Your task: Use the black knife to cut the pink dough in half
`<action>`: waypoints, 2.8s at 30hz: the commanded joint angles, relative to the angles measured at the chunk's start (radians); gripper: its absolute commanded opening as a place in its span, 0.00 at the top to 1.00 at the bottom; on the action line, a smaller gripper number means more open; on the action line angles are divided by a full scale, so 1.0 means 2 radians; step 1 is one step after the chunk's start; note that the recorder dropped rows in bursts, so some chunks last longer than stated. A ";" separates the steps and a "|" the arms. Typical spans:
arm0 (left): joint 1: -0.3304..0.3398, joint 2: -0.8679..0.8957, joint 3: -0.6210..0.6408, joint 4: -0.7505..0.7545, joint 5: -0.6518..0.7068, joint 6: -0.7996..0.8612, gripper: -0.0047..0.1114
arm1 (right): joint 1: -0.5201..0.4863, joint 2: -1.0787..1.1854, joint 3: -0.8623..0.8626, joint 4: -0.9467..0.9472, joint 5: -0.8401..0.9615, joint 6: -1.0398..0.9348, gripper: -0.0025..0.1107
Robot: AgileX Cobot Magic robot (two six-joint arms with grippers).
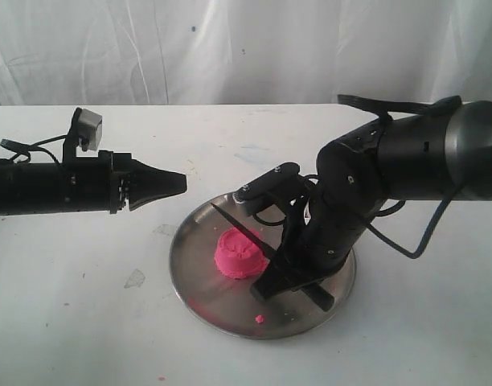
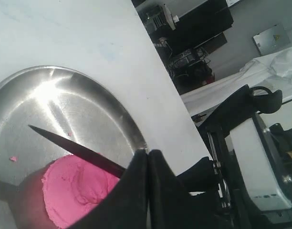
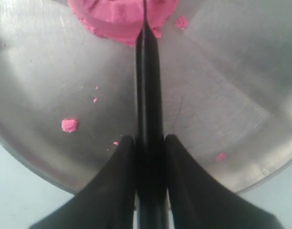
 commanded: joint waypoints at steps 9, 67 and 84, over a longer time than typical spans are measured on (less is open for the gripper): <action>-0.002 0.000 -0.002 -0.012 0.009 0.003 0.96 | 0.000 -0.001 -0.003 0.003 0.020 -0.001 0.98; -0.068 0.041 -0.043 -0.012 -0.082 0.006 0.96 | 0.000 -0.002 -0.003 0.048 0.014 -0.028 0.98; -0.071 0.077 -0.078 -0.012 -0.084 0.015 0.96 | 0.000 -0.002 -0.003 0.047 0.015 -0.029 0.98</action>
